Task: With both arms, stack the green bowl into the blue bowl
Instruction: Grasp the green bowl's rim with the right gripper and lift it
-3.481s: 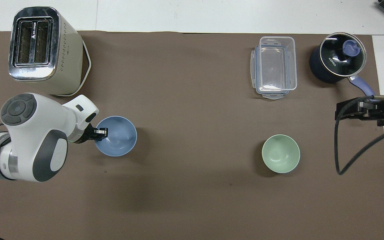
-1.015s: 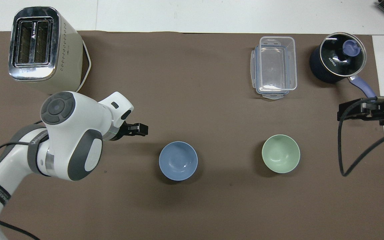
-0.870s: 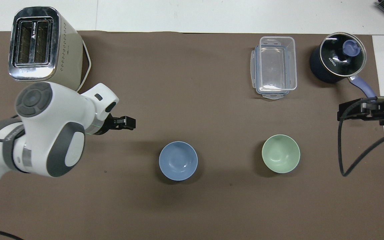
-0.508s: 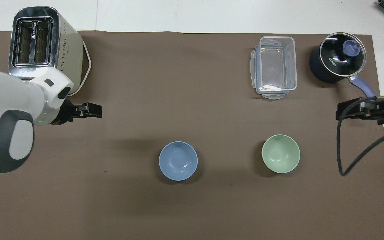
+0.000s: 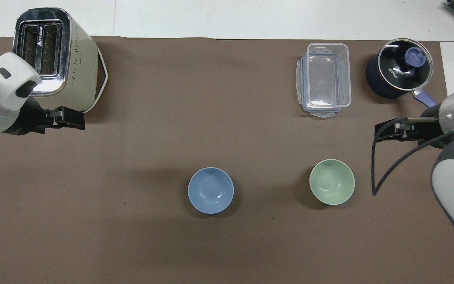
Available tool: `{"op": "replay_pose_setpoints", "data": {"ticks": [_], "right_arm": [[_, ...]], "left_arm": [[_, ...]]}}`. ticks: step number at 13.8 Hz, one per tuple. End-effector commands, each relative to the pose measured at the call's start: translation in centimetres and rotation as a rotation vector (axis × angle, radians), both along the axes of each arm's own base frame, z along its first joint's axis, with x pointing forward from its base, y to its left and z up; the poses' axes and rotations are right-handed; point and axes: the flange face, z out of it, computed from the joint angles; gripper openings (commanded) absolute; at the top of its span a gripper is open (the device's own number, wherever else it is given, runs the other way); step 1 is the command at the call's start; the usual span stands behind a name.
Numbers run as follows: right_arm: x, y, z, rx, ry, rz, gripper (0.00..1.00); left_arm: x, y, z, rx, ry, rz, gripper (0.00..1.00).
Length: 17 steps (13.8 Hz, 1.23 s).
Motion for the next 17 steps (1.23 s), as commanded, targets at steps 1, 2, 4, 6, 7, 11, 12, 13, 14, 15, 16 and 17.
{"op": "replay_pose_setpoints", "data": {"ticks": [1, 2, 4, 6, 7, 11, 12, 13, 14, 15, 16, 17], "right_arm": [[-0.6, -0.5, -5.6, 0.03, -0.005, 0.026, 1.0], [-0.6, -0.6, -7.4, 0.03, -0.007, 0.038, 1.0], [-0.8, -1.0, -11.3, 0.031, -0.01, 0.053, 1.0], [-1.8, -1.2, -14.4, 0.033, -0.009, 0.058, 1.0], [-2.3, -1.1, -15.3, 0.054, -0.004, 0.048, 1.0], [-3.6, -3.3, -20.1, 0.111, -0.039, 0.104, 1.0], [-3.9, -3.3, -20.7, 0.121, -0.04, 0.112, 1.0], [-4.1, -3.3, -21.2, 0.126, -0.031, 0.123, 1.0], [-4.4, -3.3, -21.7, 0.132, -0.028, 0.128, 1.0], [-4.8, -3.5, -22.4, 0.142, -0.037, 0.138, 1.0], [-5.3, -3.9, -23.3, 0.156, -0.047, 0.154, 1.0], [-5.7, -4.4, -23.8, 0.179, -0.052, 0.157, 1.0]], "left_arm": [[0.4, 2.6, 0.7, 0.022, 0.018, 0.015, 1.0], [0.3, 2.7, 0.6, 0.023, 0.029, 0.025, 1.0], [0.2, 3.1, 0.8, 0.021, 0.03, 0.037, 1.0], [0.3, 3.4, 1.7, 0.018, 0.023, 0.037, 1.0], [0.3, 3.5, 2.3, 0.025, 0.042, 0.029, 1.0], [0.3, 3.9, 2.5, 0.028, 0.041, 0.015, 1.0], [0.2, 3.9, 2.6, 0.028, 0.041, 0.015, 1.0], [0.2, 4.0, 2.7, 0.03, 0.044, 0.014, 1.0], [0.1, 4.1, 2.6, 0.034, 0.048, 0.014, 1.0], [0.2, 4.1, 2.6, 0.049, 0.043, -0.004, 1.0], [0.3, 4.5, 2.7, 0.064, 0.033, -0.041, 1.0], [0.3, 4.7, 2.8, 0.064, 0.025, -0.07, 1.0]]}}
